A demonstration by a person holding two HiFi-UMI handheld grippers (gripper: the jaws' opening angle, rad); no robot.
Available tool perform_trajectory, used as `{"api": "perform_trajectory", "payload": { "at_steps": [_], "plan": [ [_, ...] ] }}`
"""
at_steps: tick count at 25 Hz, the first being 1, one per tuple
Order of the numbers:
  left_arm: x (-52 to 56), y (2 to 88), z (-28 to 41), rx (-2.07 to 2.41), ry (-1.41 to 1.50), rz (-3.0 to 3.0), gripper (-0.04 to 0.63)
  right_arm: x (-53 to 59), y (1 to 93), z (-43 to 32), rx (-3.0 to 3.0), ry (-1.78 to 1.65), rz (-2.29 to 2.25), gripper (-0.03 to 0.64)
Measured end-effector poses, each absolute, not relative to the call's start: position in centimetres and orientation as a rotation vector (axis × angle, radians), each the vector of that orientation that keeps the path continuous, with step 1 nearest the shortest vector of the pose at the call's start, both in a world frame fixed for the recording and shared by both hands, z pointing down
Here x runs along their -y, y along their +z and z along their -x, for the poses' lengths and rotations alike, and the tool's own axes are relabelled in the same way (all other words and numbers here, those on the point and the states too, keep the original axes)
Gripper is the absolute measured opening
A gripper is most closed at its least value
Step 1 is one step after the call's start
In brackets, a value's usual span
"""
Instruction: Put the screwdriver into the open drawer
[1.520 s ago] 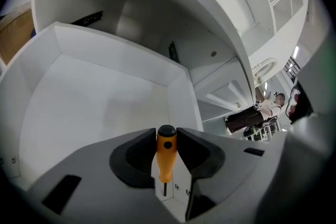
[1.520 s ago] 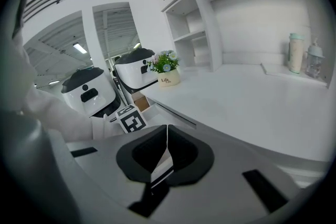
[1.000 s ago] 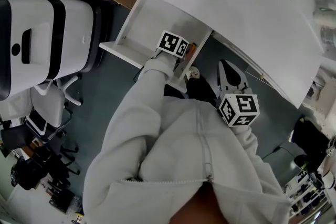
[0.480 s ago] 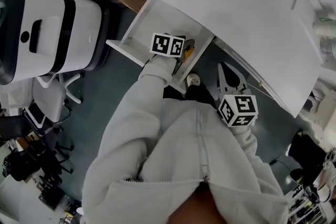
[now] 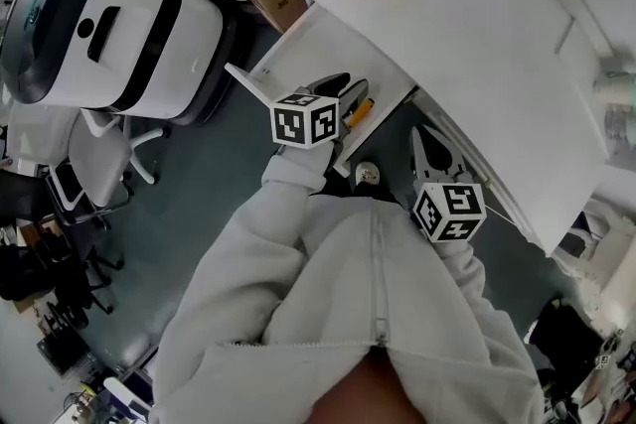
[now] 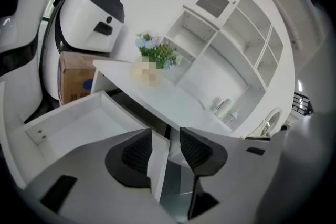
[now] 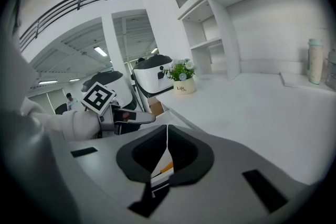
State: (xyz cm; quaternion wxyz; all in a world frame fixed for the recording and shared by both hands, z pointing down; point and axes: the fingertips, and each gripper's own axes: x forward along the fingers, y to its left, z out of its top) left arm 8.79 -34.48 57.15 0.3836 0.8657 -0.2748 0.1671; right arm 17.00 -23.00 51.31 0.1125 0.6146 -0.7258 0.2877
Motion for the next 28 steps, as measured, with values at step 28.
{"api": "perform_trajectory", "payload": {
  "at_steps": [28],
  "plan": [
    [25.1,45.0,6.1,1.503,0.134,-2.356,0.036,24.9,46.6,-12.0,2.469,0.614,-1.522,0.034]
  ]
}}
